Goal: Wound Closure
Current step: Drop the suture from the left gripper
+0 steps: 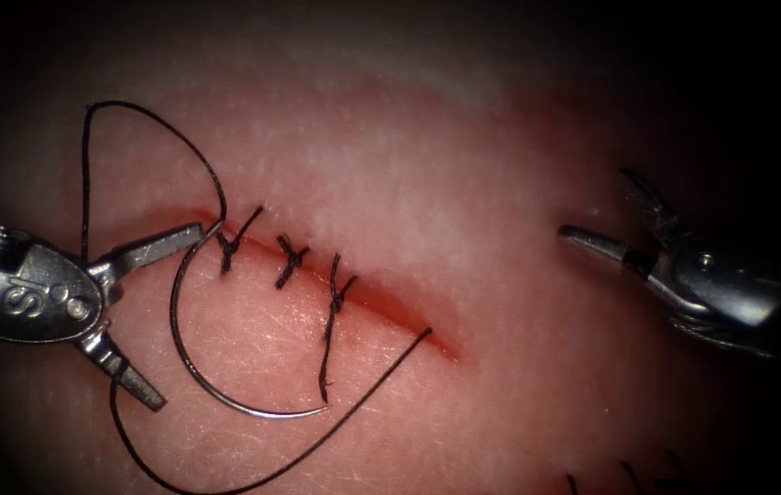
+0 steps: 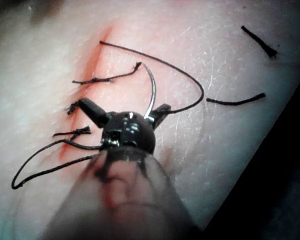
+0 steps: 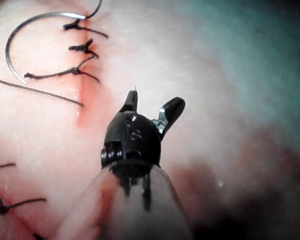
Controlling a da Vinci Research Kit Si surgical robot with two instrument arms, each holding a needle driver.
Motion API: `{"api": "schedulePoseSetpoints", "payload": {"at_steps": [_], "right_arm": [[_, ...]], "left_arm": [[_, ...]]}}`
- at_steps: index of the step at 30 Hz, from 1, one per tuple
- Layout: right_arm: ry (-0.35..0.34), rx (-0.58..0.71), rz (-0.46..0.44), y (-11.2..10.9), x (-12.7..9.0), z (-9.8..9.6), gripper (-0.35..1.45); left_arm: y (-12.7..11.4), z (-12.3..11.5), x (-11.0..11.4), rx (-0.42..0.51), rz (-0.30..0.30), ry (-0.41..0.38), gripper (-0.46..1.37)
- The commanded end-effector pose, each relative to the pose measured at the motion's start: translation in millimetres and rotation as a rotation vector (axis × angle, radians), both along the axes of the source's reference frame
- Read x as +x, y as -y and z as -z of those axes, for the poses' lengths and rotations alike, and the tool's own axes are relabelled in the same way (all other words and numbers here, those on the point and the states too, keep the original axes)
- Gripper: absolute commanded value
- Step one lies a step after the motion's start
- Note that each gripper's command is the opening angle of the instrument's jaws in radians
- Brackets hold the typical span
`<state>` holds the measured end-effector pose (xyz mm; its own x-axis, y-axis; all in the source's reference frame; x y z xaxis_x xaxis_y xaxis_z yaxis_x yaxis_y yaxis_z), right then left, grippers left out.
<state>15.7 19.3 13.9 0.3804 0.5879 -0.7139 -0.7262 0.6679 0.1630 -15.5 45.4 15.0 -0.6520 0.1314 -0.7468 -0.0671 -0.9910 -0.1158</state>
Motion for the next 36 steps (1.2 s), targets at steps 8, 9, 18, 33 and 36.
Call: {"api": "schedulePoseSetpoints", "payload": {"at_steps": [8, 9, 18, 33, 36], "right_arm": [[-0.011, -0.003, 0.005, 0.3, 0.5, -0.8, 1.17], [-0.012, -0.004, 0.005, 0.3, 0.6, -0.8, 1.18], [-0.014, -0.002, 0.013, 1.4, 0.9, -1.2, 1.17], [-0.02, 0.0, 0.018, 1.8, 1.5, -1.3, 1.16], [-0.023, 0.0, 0.021, 1.9, 1.7, -1.3, 1.16]], "left_arm": [[3.1, -3.2, 0.5, -0.008, 0.068, -0.014, 1.08], [3.4, -3.8, 0.4, -0.015, 0.085, -0.003, 1.09], [6.5, -8.4, 1.3, -0.104, 0.146, 0.049, 0.94], [8.7, -9.7, 10.3, -0.061, 0.118, 0.13, 1.25], [8.7, -9.7, 12.0, -0.061, 0.118, 0.173, 1.22]]}}
